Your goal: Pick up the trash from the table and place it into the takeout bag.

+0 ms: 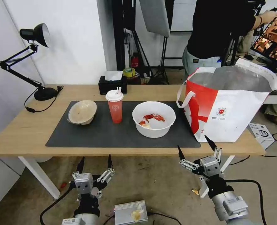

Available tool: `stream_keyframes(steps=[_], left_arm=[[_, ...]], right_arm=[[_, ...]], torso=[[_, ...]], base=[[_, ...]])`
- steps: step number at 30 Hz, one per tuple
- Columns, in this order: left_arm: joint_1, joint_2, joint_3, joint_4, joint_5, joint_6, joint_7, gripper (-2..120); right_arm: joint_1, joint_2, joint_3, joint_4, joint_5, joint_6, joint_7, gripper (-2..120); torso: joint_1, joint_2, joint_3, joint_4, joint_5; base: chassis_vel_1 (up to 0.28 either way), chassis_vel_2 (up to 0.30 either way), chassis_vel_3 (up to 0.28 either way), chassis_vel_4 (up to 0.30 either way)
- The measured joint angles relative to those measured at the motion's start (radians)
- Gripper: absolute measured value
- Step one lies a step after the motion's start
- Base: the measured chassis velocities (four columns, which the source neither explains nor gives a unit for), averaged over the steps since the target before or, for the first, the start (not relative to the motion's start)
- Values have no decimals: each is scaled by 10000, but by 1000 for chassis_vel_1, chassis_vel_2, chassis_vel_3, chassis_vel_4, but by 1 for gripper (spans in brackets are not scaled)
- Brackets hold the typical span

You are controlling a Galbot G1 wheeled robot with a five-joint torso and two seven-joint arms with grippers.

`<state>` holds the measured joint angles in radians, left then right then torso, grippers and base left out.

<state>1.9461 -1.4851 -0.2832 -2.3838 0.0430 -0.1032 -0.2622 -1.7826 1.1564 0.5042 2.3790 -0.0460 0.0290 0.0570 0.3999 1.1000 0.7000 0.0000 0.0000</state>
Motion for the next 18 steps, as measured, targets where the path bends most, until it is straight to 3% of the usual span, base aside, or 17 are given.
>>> stream_keyframes(steps=[6, 18], left_arm=[[26, -34, -57, -59, -11, -42, 32, 100], [4, -245, -239, -67, -189, -229, 262, 100]], right_arm=[[329, -796, 227, -64, 924, 337, -480, 100], [1573, -3140, 482, -361, 3115, 632, -1386, 100]], torso=[[0, 0, 0, -1, 2], [1, -1, 0, 0, 2]], base=[[0, 0, 0, 0], [0, 0, 0, 0]])
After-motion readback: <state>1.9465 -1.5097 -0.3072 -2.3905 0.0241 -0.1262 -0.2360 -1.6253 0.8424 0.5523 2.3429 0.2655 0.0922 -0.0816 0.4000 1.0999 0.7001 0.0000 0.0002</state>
